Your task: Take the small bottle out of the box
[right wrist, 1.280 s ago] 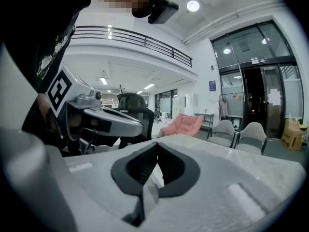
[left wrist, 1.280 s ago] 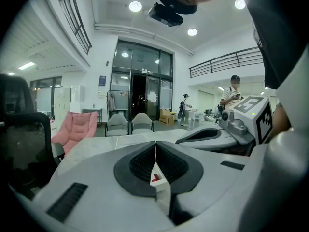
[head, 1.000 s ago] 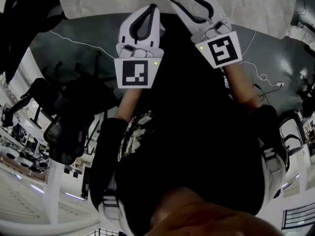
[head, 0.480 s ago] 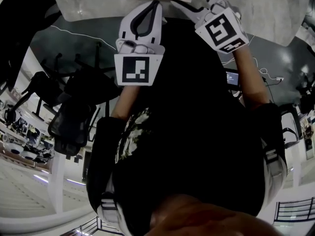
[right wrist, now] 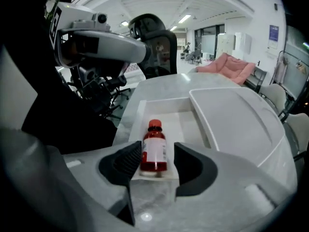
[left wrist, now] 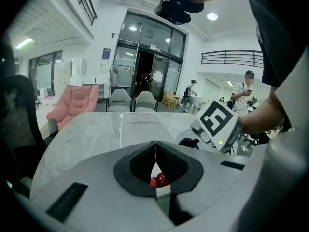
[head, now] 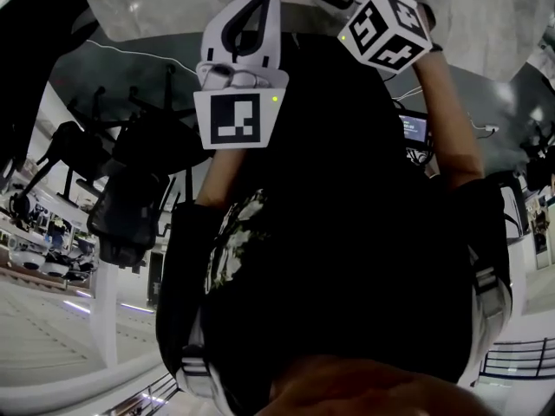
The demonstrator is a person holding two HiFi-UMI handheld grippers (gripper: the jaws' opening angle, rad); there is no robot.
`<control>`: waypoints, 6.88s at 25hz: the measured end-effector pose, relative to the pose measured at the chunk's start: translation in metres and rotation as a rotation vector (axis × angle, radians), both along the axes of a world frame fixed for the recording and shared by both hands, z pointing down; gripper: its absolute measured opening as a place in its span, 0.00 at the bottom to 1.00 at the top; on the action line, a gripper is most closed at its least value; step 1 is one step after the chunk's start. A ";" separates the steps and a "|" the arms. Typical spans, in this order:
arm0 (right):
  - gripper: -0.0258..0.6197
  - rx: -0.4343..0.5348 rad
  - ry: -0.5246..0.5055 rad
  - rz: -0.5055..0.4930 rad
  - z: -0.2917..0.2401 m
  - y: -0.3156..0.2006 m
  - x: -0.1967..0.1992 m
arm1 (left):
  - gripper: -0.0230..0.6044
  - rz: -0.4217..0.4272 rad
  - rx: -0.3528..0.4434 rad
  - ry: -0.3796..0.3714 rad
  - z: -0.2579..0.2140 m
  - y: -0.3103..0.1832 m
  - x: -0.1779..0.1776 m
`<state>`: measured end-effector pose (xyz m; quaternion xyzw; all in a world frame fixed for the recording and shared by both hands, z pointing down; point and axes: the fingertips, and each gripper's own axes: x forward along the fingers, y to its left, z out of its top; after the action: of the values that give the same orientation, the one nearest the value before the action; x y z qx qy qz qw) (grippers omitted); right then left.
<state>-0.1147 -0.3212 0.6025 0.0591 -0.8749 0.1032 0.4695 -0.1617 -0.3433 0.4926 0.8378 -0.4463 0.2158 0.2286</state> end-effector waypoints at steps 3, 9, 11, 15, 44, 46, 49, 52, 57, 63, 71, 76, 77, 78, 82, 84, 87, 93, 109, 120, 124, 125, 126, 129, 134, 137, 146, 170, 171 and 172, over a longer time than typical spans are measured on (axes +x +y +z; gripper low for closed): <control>0.36 -0.058 0.052 -0.026 0.010 0.001 0.004 | 0.06 -0.005 -0.002 -0.014 0.002 -0.004 -0.001; 0.36 -0.150 0.043 -0.075 0.005 0.001 -0.012 | 0.06 -0.050 0.003 0.003 0.003 -0.018 -0.015; 0.35 -0.163 0.019 -0.066 0.004 -0.003 -0.022 | 0.06 -0.074 0.003 0.005 0.006 -0.021 -0.024; 0.35 -0.159 0.035 -0.072 0.014 -0.006 -0.038 | 0.06 -0.079 0.022 -0.037 0.013 -0.015 -0.038; 0.25 -0.178 0.099 -0.015 0.032 -0.012 -0.052 | 0.06 -0.114 0.025 -0.035 0.006 -0.012 -0.035; 0.25 -0.177 0.100 -0.008 0.033 -0.011 -0.052 | 0.06 -0.100 0.024 -0.034 0.004 -0.009 -0.032; 0.25 -0.166 0.099 0.007 0.032 -0.012 -0.051 | 0.06 -0.071 0.015 -0.036 0.007 -0.007 -0.030; 0.25 -0.139 0.090 0.037 0.026 -0.019 -0.050 | 0.06 -0.053 0.006 -0.040 0.006 -0.010 -0.031; 0.25 -0.112 0.065 0.100 0.008 -0.024 -0.059 | 0.06 -0.019 0.023 -0.038 0.002 -0.008 -0.043; 0.24 -0.073 0.065 0.163 -0.015 -0.034 -0.060 | 0.06 0.042 0.023 -0.029 -0.004 -0.019 -0.044; 0.23 -0.048 0.038 0.283 -0.049 -0.033 -0.068 | 0.06 0.188 0.096 -0.023 -0.027 -0.024 -0.050; 0.23 0.005 -0.012 0.409 -0.083 -0.039 -0.055 | 0.06 0.277 0.157 -0.018 -0.043 -0.027 -0.041; 0.23 0.021 -0.032 0.444 -0.092 -0.040 -0.051 | 0.06 0.288 0.169 -0.015 -0.048 -0.026 -0.039; 0.23 0.033 -0.056 0.480 -0.102 -0.039 -0.048 | 0.06 0.296 0.178 -0.010 -0.052 -0.025 -0.038; 0.23 0.062 -0.137 0.588 -0.141 -0.026 -0.042 | 0.06 0.315 0.188 0.014 -0.071 -0.009 -0.036; 0.23 0.093 -0.156 0.618 -0.157 -0.025 -0.042 | 0.06 0.336 0.209 0.021 -0.080 -0.005 -0.035; 0.23 0.140 -0.170 0.653 -0.176 -0.027 -0.041 | 0.06 0.377 0.248 0.029 -0.091 -0.008 -0.031; 0.23 0.164 -0.186 0.709 -0.201 -0.021 -0.040 | 0.06 0.428 0.270 0.056 -0.104 -0.005 -0.025; 0.23 0.280 -0.260 0.695 -0.271 -0.021 -0.012 | 0.06 0.394 0.349 0.063 -0.150 -0.013 0.000; 0.23 0.385 -0.344 0.614 -0.338 -0.031 0.016 | 0.06 0.308 0.442 0.069 -0.204 -0.016 0.028; 0.23 0.414 -0.417 0.607 -0.365 -0.033 0.025 | 0.06 0.290 0.473 0.071 -0.221 -0.016 0.034; 0.23 0.423 -0.446 0.605 -0.374 -0.035 0.027 | 0.06 0.282 0.484 0.071 -0.225 -0.018 0.035; 0.23 0.435 -0.476 0.601 -0.383 -0.036 0.029 | 0.06 0.273 0.492 0.072 -0.228 -0.020 0.035; 0.23 0.483 -0.538 0.586 -0.410 -0.038 0.036 | 0.06 0.228 0.494 0.084 -0.239 -0.022 0.036; 0.23 0.565 -0.571 0.571 -0.434 -0.048 0.049 | 0.06 0.199 0.583 0.060 -0.258 -0.035 0.036; 0.23 0.549 -0.598 0.609 -0.436 -0.041 0.057 | 0.06 0.167 0.547 0.073 -0.268 -0.029 0.036; 0.23 0.573 -0.642 0.631 -0.446 -0.062 0.074 | 0.06 0.168 0.617 0.071 -0.288 -0.048 0.048; 0.23 0.618 -0.723 0.624 -0.447 -0.063 0.075 | 0.06 0.145 0.631 0.080 -0.293 -0.048 0.058; 0.23 0.616 -0.723 0.625 -0.447 -0.063 0.075 | 0.06 0.147 0.630 0.078 -0.292 -0.048 0.058; 0.23 0.612 -0.724 0.625 -0.446 -0.063 0.075 | 0.06 0.149 0.629 0.076 -0.292 -0.048 0.058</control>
<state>-0.0402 -0.3844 0.1562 0.4096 -0.9110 -0.0074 0.0480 -0.1035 -0.3914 0.2007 0.9052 -0.4197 0.0517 -0.0415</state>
